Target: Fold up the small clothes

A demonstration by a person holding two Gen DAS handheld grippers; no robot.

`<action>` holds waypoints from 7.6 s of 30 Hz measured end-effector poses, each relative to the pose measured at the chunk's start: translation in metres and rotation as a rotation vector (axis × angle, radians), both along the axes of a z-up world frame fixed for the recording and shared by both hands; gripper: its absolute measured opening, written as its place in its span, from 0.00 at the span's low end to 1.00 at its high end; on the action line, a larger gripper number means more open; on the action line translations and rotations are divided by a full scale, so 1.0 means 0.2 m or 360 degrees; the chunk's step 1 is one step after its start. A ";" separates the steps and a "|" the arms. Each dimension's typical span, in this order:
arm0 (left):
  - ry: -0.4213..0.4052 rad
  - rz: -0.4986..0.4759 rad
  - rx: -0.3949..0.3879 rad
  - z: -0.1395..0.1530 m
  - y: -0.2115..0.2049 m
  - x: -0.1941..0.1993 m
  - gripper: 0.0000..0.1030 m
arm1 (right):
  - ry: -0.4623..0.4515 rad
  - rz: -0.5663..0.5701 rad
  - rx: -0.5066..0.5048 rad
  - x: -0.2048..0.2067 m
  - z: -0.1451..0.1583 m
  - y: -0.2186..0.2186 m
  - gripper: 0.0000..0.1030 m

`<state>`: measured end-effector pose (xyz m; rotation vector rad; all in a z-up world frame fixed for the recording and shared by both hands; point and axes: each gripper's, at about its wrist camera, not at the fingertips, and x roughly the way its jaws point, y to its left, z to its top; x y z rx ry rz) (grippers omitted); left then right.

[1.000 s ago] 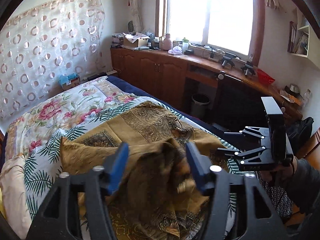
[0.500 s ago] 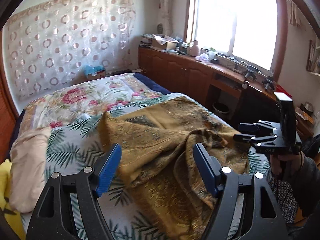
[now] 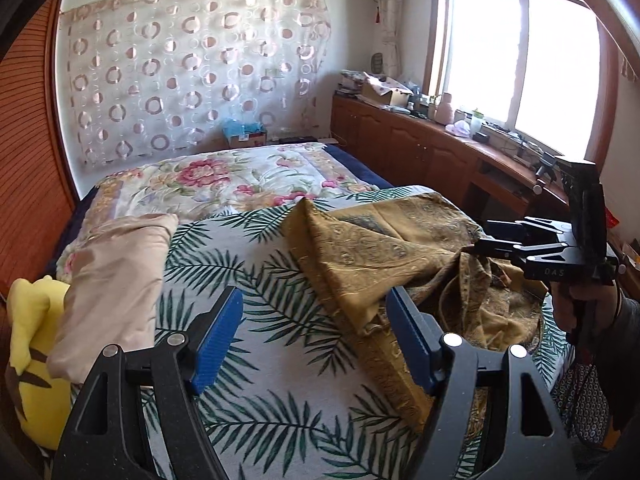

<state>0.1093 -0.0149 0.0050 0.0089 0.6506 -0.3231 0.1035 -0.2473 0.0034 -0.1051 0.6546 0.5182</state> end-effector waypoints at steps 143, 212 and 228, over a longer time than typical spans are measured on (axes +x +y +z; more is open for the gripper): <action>0.0234 -0.0160 -0.0050 -0.32 -0.24 -0.05 0.73 | 0.0307 -0.0069 -0.0145 0.27 -0.29 -0.06 0.33; 0.0325 -0.0365 0.0017 -0.38 -0.52 -0.08 0.73 | 0.0182 -0.0455 -0.0135 -0.21 -0.31 -0.50 0.55; 0.0456 -0.0483 -0.0044 -0.45 -0.55 -0.17 0.42 | 0.0220 -0.0358 -0.0093 -0.29 -0.34 -0.48 0.52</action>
